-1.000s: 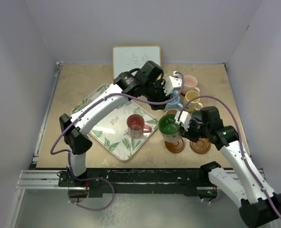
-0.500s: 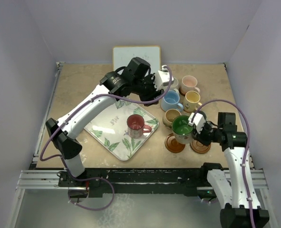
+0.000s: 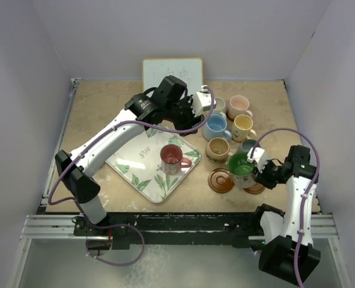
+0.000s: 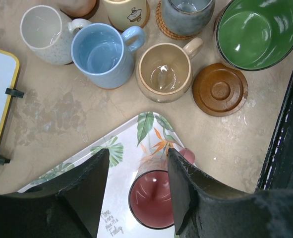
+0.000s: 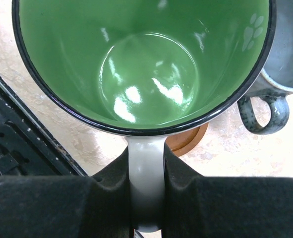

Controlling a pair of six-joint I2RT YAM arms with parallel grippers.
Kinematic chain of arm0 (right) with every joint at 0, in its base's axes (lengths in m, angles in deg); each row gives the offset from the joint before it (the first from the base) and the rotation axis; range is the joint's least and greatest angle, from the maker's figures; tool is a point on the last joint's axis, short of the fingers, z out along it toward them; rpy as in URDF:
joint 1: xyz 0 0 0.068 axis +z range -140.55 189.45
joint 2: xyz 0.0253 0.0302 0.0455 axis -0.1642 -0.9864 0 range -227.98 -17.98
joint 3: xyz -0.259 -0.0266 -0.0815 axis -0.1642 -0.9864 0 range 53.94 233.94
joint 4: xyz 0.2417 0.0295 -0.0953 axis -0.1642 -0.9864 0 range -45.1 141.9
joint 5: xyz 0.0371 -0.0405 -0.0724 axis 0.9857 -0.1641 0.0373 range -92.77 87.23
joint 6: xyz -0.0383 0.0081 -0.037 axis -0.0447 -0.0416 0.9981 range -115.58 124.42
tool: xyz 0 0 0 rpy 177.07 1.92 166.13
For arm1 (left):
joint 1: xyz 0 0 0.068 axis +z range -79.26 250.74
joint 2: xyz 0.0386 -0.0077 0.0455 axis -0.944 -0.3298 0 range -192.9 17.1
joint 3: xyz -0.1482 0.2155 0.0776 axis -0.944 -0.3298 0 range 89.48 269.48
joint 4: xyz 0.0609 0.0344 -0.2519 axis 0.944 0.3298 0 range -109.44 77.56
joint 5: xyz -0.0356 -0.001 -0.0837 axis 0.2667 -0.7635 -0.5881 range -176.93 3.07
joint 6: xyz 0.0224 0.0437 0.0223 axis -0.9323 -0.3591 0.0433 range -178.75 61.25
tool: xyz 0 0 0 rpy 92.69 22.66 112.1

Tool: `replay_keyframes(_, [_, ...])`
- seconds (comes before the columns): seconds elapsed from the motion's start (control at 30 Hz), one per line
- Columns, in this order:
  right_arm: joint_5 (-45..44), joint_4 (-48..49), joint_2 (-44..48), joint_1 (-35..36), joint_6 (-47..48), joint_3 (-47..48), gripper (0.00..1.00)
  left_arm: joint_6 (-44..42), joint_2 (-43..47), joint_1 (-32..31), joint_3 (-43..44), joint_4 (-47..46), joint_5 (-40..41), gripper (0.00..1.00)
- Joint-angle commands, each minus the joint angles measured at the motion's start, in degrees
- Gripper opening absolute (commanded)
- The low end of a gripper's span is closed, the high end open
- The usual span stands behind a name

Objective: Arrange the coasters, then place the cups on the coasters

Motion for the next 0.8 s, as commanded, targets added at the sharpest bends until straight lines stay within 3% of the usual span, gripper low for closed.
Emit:
replay_keyframes(0.0, [5.39,0.67,0.3,-3.12,7.61,-0.48,0.0,-0.83,3.21,0.28,-0.71,-3.19,-1.2,0.48])
replay_keyframes(0.57, [10.57,-6.54,-10.03,-18.36,26.99,-0.25,0.0,-0.56,1.77,0.26,-1.19,-3.17,-1.98,0.48])
replay_keyframes(0.77, [10.62,-5.09,-11.36,-20.03,28.37,-1.95,0.0,-0.47,1.17,0.28,-0.68,-2.83,-2.34,0.48])
